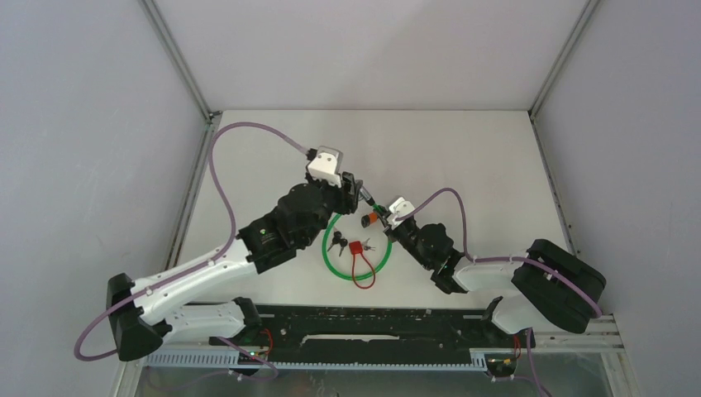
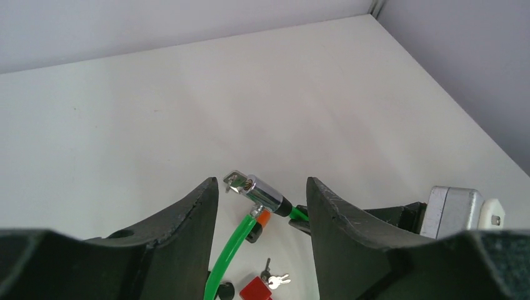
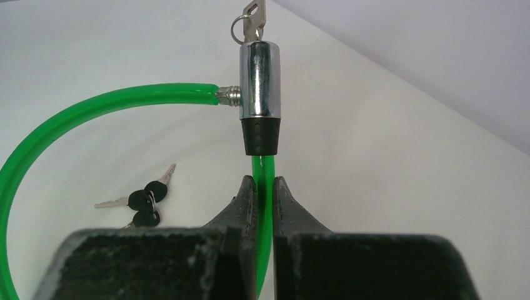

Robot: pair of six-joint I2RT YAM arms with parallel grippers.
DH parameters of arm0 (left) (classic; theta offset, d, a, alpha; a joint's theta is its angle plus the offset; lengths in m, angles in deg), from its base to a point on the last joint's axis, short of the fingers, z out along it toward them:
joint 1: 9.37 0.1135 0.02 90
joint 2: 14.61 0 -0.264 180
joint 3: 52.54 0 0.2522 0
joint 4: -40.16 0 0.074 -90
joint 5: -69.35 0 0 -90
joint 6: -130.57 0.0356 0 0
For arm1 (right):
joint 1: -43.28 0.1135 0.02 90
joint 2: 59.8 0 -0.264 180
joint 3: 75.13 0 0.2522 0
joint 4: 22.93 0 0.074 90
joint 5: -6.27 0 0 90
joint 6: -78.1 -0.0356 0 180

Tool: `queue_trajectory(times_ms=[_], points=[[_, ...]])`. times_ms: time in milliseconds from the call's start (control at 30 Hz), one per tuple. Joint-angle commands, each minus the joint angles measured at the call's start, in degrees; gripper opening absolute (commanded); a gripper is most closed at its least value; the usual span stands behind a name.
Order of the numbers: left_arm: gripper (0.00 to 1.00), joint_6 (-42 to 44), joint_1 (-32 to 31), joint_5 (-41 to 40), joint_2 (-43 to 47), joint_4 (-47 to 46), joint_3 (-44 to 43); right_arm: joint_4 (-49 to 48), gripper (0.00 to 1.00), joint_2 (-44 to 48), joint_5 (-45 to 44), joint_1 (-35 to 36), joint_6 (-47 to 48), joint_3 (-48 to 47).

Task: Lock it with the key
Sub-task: Lock the lock.

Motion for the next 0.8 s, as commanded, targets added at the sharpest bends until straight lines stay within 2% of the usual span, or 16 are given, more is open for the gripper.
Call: queue_trajectory(times_ms=[0, 167, 300, 633, 767], points=[[0.58, 2.0, -0.1, -2.4, 5.1, 2.6, 2.7, -3.9, 0.0, -0.5, -0.7, -0.1, 0.3, -0.8], [0.62, 5.1, 1.7, 2.8, 11.6, 6.6, 4.5, -14.7, 0.0, -2.8, 0.1, 0.5, 3.4, 2.1], [0.64, 6.9, 4.1, 10.0, 16.4, 11.0, 5.1, -25.2, 0.0, -5.5, 2.7, 2.2, 10.8, 5.5], [0.64, 21.1, 4.9, 22.6, 21.1, 21.9, 3.6, -25.8, 0.0, -6.6, 13.3, 2.6, 15.1, 6.4], [0.6, 28.3, 4.9, 32.4, 24.1, 22.6, 6.9, -25.9, 0.0, -7.7, 19.4, 2.6, 17.6, 6.5]])
